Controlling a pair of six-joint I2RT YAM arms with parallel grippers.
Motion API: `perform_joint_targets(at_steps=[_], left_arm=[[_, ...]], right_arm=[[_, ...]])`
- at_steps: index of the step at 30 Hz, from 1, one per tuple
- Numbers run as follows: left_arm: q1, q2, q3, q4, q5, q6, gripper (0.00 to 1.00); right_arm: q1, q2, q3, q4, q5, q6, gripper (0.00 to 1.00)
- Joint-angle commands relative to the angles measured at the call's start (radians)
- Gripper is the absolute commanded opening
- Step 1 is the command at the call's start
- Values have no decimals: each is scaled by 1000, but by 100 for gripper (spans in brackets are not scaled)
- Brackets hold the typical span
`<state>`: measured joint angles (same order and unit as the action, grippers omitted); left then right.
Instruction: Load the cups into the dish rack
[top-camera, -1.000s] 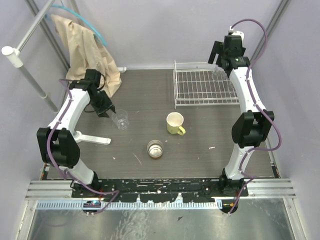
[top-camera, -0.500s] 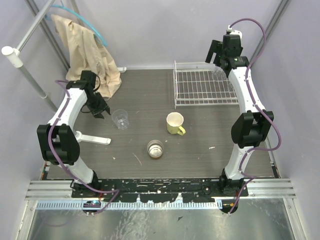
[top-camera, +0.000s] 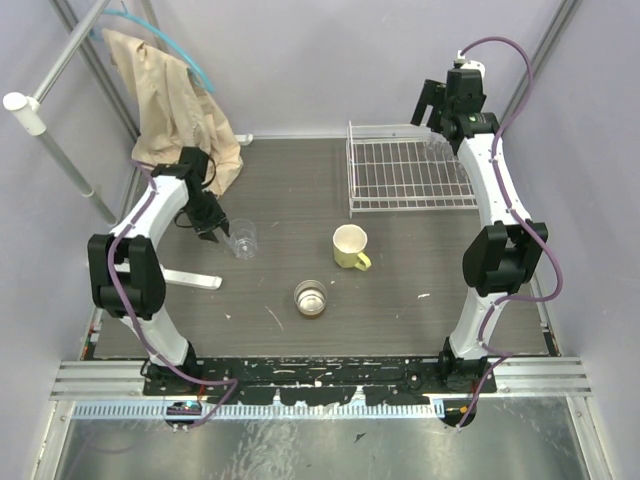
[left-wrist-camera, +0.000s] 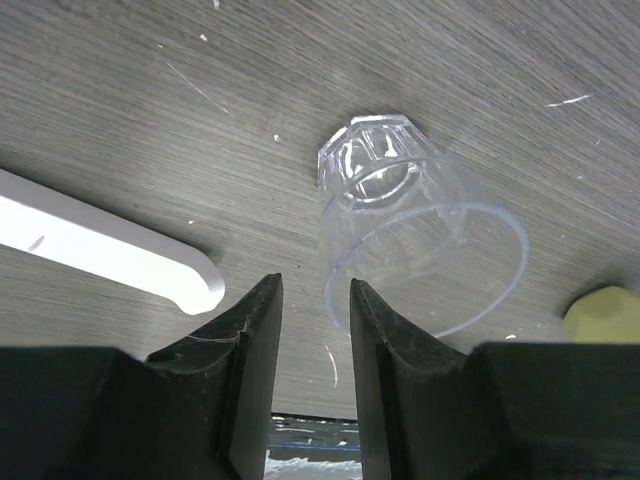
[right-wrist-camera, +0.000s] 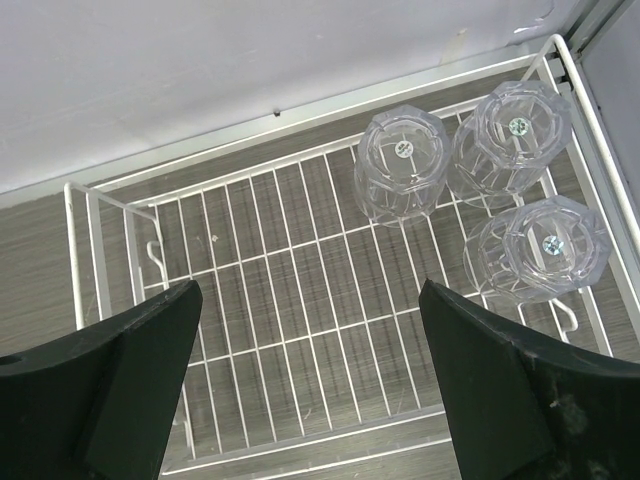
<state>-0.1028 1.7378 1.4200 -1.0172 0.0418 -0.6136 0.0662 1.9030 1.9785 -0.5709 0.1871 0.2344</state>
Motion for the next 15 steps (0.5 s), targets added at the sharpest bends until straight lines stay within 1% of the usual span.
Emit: perform_joint_targets(at_steps=[1,5,8,10,12,15], left_arm=[[-1,31,5,25,-25,9,39],[-5,58,10,38,-32,11,37],[-12,76,15,42,-38,11,33],[-18,84,15,48,-45,11,32],[-23,91,15,51,-49,8,26],[-27,86,17,54,-50,5,9]], right_arm=[[5,-33,47,46,-9,5,97],[4,-33,49,45,-14,8,97],[4,-35,56,43,-14,9,97],[5,-35,57,43,-15,9,97],[4,-36,60,42,-16,10,97],[6,-37,65,39,-20,12,97]])
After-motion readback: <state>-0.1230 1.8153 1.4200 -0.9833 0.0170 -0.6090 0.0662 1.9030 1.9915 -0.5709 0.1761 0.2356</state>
